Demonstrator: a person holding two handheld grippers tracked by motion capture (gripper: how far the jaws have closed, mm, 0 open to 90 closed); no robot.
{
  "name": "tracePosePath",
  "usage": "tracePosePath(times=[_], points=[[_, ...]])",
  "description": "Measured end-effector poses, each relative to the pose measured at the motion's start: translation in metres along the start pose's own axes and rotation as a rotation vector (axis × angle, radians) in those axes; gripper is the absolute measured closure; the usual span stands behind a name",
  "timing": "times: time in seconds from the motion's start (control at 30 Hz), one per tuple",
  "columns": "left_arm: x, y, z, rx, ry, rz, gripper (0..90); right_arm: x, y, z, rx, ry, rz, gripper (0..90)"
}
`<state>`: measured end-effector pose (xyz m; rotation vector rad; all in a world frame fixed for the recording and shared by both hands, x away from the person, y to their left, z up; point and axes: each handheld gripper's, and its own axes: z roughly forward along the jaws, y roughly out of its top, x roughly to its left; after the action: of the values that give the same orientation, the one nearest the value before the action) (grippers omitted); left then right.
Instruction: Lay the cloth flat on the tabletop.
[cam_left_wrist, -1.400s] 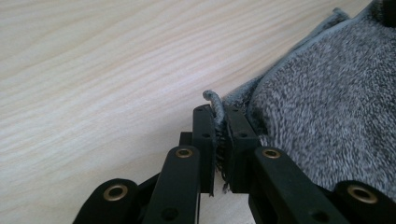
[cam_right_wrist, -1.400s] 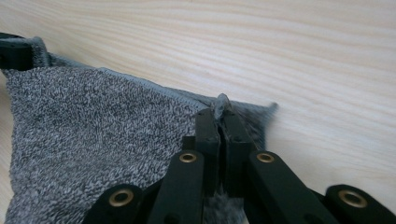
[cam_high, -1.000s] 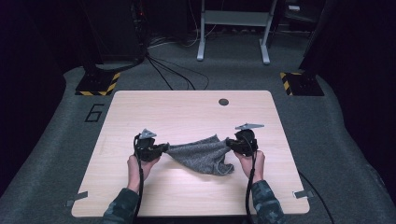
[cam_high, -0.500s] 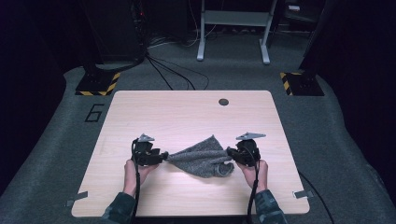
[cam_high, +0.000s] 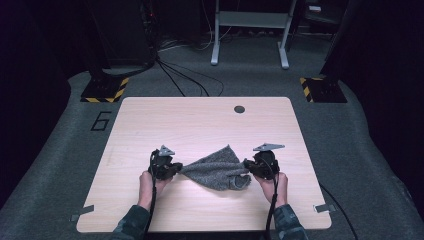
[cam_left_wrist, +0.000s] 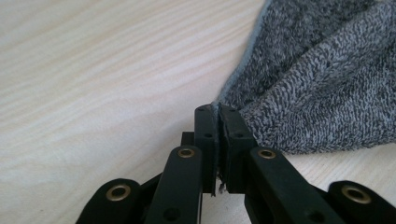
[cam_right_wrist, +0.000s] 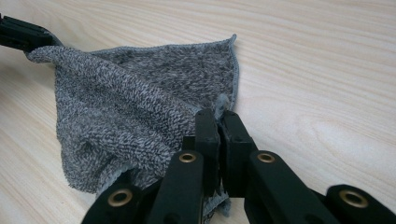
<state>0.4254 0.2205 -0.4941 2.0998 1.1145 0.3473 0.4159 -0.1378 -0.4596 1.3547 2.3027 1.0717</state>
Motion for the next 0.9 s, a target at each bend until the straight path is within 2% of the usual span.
tracePosePath(times=[0.13, 0.23, 0.4, 0.43, 0.53, 0.63, 0.7, 0.73, 0.77, 0.8, 0.83, 0.87, 0.9], points=[[0.000, 0.003, -0.009, -0.050, -0.002, -0.017, 87.5, -0.002, 0.002, -0.006, -0.015, 0.004, 0.007, 87.2], [-0.001, 0.004, -0.016, -0.066, -0.008, -0.016, 87.5, -0.002, 0.002, -0.012, -0.027, 0.014, 0.021, 87.2], [-0.004, 0.000, -0.023, -0.066, -0.031, -0.030, 87.6, 0.001, 0.000, -0.019, -0.035, 0.025, 0.027, 87.3], [-0.006, -0.003, -0.026, -0.063, -0.049, -0.047, 87.7, 0.002, -0.004, -0.024, -0.035, 0.031, 0.035, 87.3], [-0.007, -0.006, -0.026, -0.054, -0.049, -0.051, 87.8, 0.002, -0.008, -0.026, -0.030, 0.040, 0.044, 87.4], [0.000, 0.000, -0.018, -0.052, -0.031, -0.061, 88.2, -0.003, -0.006, -0.020, -0.014, 0.034, 0.047, 87.6], [0.012, 0.013, -0.009, -0.051, -0.038, -0.084, 88.4, -0.013, 0.007, -0.010, -0.017, 0.030, 0.034, 87.7], [0.012, 0.013, -0.009, -0.051, -0.038, -0.084, 88.4, -0.018, 0.017, -0.004, -0.009, 0.012, 0.036, 87.8], [0.024, 0.037, 0.000, -0.061, -0.014, -0.107, 88.5, -0.026, 0.030, 0.004, -0.006, -0.005, 0.018, 87.8], [0.024, 0.037, 0.000, -0.061, -0.014, -0.107, 88.5, -0.034, 0.045, 0.011, -0.011, -0.005, 0.026, 87.9], [0.041, 0.070, 0.004, -0.095, 0.024, -0.123, 88.6, -0.042, 0.063, 0.017, -0.005, -0.022, 0.024, 87.9], [0.048, 0.089, 0.003, -0.120, 0.049, -0.136, 88.6, -0.049, 0.083, 0.021, -0.013, -0.039, 0.013, 88.0], [0.055, 0.109, -0.004, -0.148, 0.078, -0.120, 88.6, -0.053, 0.106, 0.022, -0.030, -0.058, -0.009, 88.0]])
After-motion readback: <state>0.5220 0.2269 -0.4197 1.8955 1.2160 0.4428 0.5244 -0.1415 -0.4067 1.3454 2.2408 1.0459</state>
